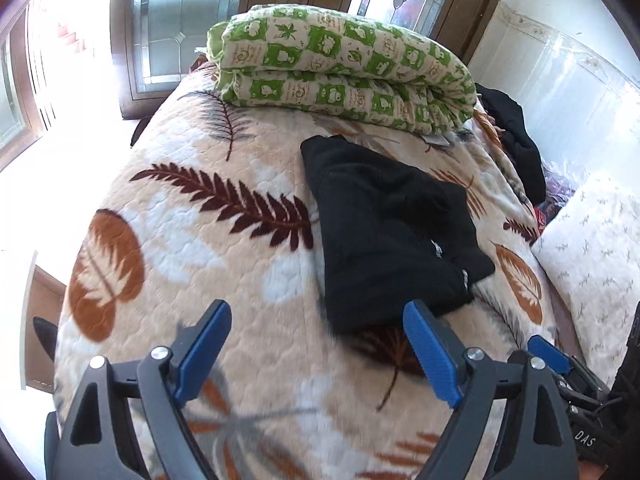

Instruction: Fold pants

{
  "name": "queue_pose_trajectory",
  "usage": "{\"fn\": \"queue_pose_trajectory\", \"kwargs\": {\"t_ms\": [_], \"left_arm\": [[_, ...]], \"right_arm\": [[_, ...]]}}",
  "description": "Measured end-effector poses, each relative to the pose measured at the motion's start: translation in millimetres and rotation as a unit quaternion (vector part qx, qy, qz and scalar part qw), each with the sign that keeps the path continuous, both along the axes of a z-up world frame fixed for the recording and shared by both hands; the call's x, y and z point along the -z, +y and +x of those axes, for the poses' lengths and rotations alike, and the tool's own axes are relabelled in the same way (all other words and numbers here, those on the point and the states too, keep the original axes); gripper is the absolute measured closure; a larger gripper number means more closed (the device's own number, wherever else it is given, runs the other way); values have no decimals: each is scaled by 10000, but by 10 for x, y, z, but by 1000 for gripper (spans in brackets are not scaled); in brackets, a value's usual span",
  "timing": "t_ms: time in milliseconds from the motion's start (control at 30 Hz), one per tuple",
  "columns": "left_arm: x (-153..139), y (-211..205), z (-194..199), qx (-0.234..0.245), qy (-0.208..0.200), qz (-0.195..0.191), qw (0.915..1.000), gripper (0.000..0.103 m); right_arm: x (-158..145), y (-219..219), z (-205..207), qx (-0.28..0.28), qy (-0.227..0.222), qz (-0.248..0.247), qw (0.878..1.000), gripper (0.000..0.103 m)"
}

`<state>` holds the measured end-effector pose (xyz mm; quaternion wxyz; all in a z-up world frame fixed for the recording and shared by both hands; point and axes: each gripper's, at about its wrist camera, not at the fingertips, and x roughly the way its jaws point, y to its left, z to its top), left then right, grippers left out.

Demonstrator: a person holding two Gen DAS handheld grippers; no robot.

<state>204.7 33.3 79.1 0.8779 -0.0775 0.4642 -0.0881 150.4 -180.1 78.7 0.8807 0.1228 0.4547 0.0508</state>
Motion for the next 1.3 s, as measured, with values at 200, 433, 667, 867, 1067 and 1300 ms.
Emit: {"fn": "queue_pose_trajectory", "kwargs": {"t_ms": [200, 433, 667, 867, 1067, 1300], "left_arm": [[-122, -34, -277, 111, -175, 325, 9993, 3], [-296, -97, -565, 244, -358, 648, 9970, 0], [-461, -189, -842, 300, -589, 910, 9937, 0], [-594, -253, -1044, 339, -800, 1059, 9906, 0], [-730, -266, -1187, 263, -1001, 1041, 9892, 0], [-825, -297, -1358, 262, -1067, 981, 9891, 0]], "right_arm": [[-267, 103, -298, -95, -314, -404, 9986, 21], [-519, 117, -493, 30, -483, -582, 9971, 8], [-689, 198, -642, -63, -512, -734, 9960, 4], [-764, 227, -817, -77, -593, -978, 9934, 3], [-844, 209, -948, -31, -627, -996, 9930, 2], [-992, 250, -1148, -71, -832, -1154, 9898, 2]]}}
